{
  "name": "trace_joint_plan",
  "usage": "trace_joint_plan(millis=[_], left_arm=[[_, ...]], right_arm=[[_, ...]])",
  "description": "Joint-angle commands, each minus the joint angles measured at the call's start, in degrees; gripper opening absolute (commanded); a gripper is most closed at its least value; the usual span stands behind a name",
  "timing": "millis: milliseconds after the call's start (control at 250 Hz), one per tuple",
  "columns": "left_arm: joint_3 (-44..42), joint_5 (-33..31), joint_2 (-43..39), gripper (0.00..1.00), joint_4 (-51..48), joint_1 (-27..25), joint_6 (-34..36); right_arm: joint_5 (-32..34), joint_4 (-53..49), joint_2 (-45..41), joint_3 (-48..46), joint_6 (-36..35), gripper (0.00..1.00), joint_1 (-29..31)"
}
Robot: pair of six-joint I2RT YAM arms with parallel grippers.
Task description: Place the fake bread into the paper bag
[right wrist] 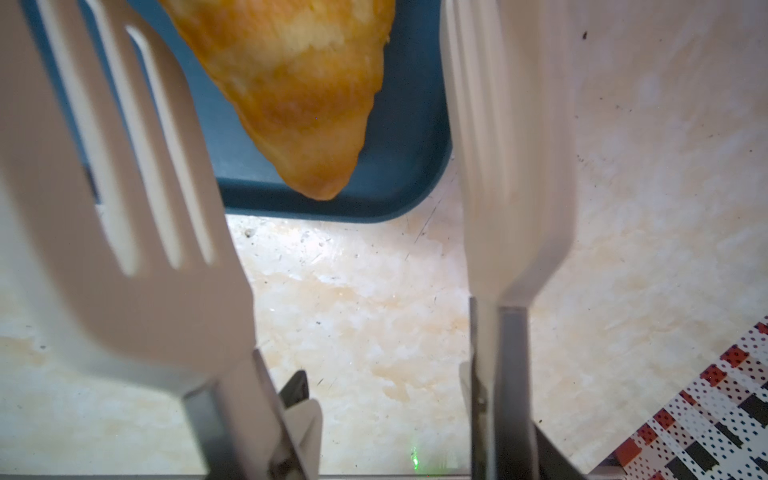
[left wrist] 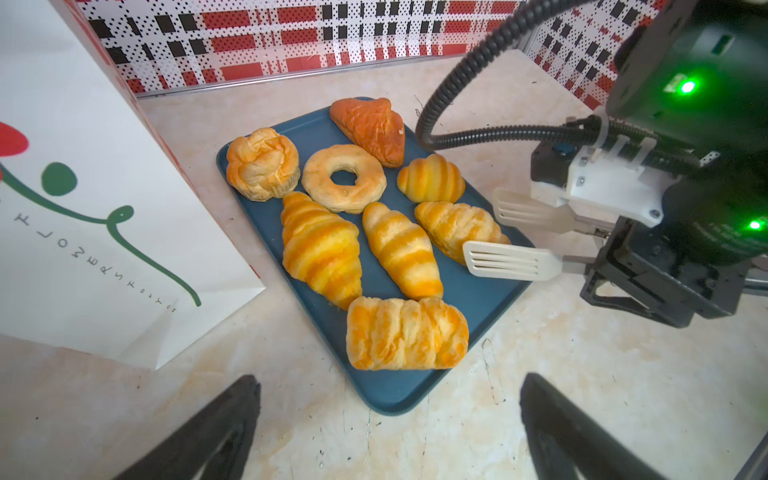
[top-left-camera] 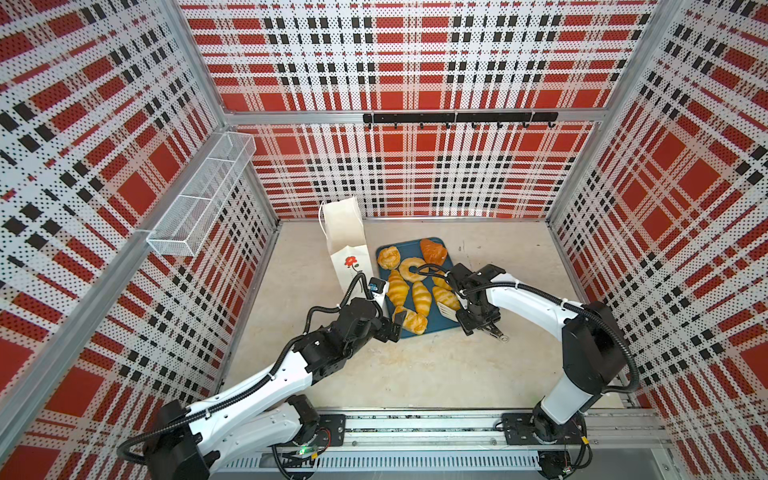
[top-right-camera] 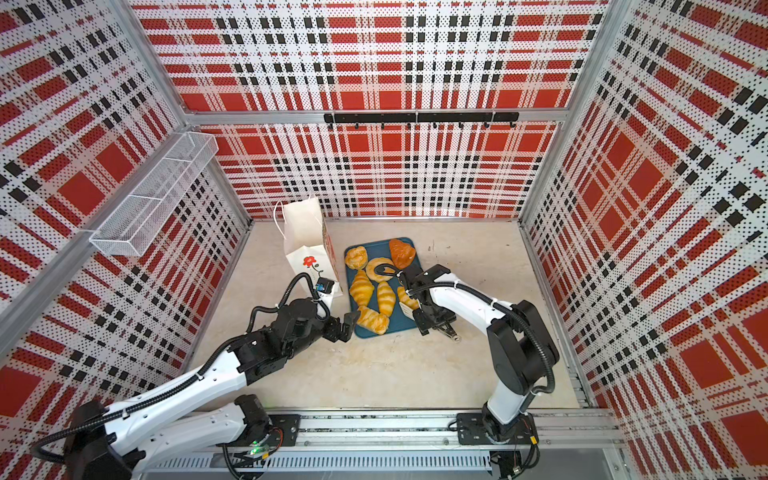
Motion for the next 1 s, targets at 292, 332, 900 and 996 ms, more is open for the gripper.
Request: trace_joint_plan(millis=[292, 332, 900, 996], left_arm=[[-3.59, -4.0, -3.15, 0.99, -0.88, -1.89, 0.01], [-3.62, -4.19, -3.54, 0.99, -1.2, -1.89, -0.03], [-5.22, -5.18, -5.29, 0.99, -2.83, -2.98, -1.74], [-5.5, -5.73, -6.29, 0.99, -3.27, -3.08, -2.04]], right_arm=[[1.34, -2.5, 4.05, 3.99, 0.8, 0.61, 0.83], [1.45, -2.86, 4.54, 4.32, 0.74, 0.6, 0.86], [2.47, -4.4, 4.96, 4.92, -0.63, 0.41, 1.07], [2.56, -3.93, 4.26, 4.35, -0.79, 0.37, 1.07]])
